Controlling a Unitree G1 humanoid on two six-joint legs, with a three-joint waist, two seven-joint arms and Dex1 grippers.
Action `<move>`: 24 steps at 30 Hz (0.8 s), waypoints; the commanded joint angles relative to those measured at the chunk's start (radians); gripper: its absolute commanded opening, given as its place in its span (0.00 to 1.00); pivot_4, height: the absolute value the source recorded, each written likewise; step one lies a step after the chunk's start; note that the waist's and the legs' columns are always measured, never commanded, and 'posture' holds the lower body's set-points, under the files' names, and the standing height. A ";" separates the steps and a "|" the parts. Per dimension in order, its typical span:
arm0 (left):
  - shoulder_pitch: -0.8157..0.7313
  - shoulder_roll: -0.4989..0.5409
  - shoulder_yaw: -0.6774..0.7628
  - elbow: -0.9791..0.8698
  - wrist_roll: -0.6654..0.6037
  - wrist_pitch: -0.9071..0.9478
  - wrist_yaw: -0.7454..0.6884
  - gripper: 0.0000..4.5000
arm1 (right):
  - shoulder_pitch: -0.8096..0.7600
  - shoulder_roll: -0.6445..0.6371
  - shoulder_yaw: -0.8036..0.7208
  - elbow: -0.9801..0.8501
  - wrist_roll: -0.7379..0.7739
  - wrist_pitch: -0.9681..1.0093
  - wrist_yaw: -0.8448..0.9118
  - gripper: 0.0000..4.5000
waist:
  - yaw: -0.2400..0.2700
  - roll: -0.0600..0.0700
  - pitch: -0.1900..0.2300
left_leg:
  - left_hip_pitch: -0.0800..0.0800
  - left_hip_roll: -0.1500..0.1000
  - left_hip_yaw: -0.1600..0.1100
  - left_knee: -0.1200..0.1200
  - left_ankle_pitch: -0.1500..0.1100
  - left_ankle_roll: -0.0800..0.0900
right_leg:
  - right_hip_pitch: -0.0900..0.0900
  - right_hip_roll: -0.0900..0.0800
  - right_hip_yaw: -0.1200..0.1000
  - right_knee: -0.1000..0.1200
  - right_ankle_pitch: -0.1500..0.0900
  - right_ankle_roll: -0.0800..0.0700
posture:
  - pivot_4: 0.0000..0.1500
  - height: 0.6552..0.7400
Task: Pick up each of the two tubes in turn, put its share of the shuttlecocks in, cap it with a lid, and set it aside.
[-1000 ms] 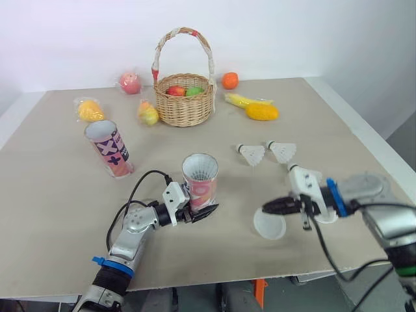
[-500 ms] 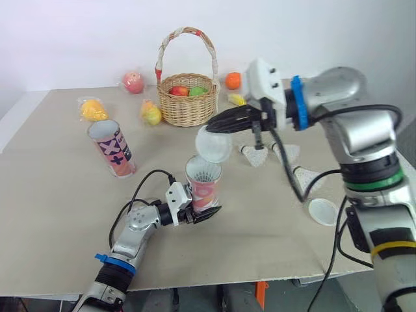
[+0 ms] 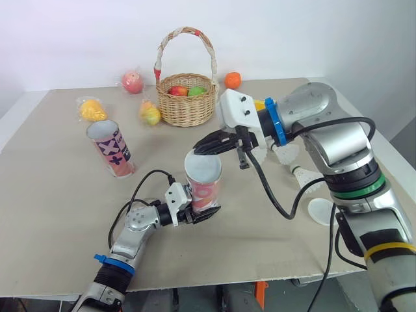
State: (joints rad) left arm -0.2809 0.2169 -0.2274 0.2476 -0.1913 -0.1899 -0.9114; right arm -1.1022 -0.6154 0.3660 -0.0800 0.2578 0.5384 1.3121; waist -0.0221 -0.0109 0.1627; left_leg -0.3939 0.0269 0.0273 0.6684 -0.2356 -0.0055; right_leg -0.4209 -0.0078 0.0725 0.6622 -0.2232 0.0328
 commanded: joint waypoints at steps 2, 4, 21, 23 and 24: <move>0.026 0.009 -0.024 0.057 0.030 0.031 -0.001 0.71 | -0.014 0.012 -0.016 -0.018 -0.005 -0.018 0.001 0.02 | 0.000 0.000 0.000 | 0.000 0.000 0.000 0.000 0.000 0.000 | 0.000 0.000 0.000 0.000 0.000 0.000 | 1.00 1.00; 0.027 0.008 -0.023 0.057 0.030 0.032 0.000 0.71 | -0.031 0.017 -0.031 -0.009 -0.001 -0.019 -0.003 0.02 | 0.000 0.000 0.000 | 0.000 0.000 0.000 0.000 0.000 0.000 | 0.000 0.000 0.000 0.000 0.000 0.000 | 1.00 1.00; 0.030 0.006 -0.025 0.058 0.029 0.037 -0.004 0.71 | -0.049 -0.018 -0.027 -0.089 0.031 0.037 0.022 0.02 | 0.000 0.000 0.000 | 0.000 0.001 -0.001 -0.004 0.000 0.000 | -0.001 -0.001 0.000 -0.004 0.000 0.000 | 1.00 1.00; 0.029 0.005 -0.025 0.058 0.029 0.038 -0.006 0.71 | -0.041 -0.019 -0.018 -0.084 0.016 0.026 0.016 0.02 | 0.000 0.000 0.000 | 0.000 0.001 -0.001 -0.004 0.000 0.000 | -0.001 -0.001 0.000 -0.005 0.000 0.000 | 1.00 1.00; 0.029 0.005 -0.025 0.057 0.029 0.039 -0.007 0.71 | -0.036 -0.016 -0.013 -0.077 0.006 0.016 0.010 0.02 | 0.000 0.000 0.000 | 0.000 0.001 -0.001 -0.005 0.000 0.000 | -0.001 -0.001 0.000 -0.006 0.000 0.000 | 1.00 1.00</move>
State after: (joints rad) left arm -0.2787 0.2167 -0.2278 0.2431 -0.1901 -0.1896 -0.9236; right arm -1.1322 -0.6287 0.3548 -0.1372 0.2756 0.5749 1.3268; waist -0.0219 -0.0112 0.1628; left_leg -0.3940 0.0281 0.0265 0.6628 -0.2356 -0.0055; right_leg -0.4215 -0.0086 0.0721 0.6556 -0.2229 0.0330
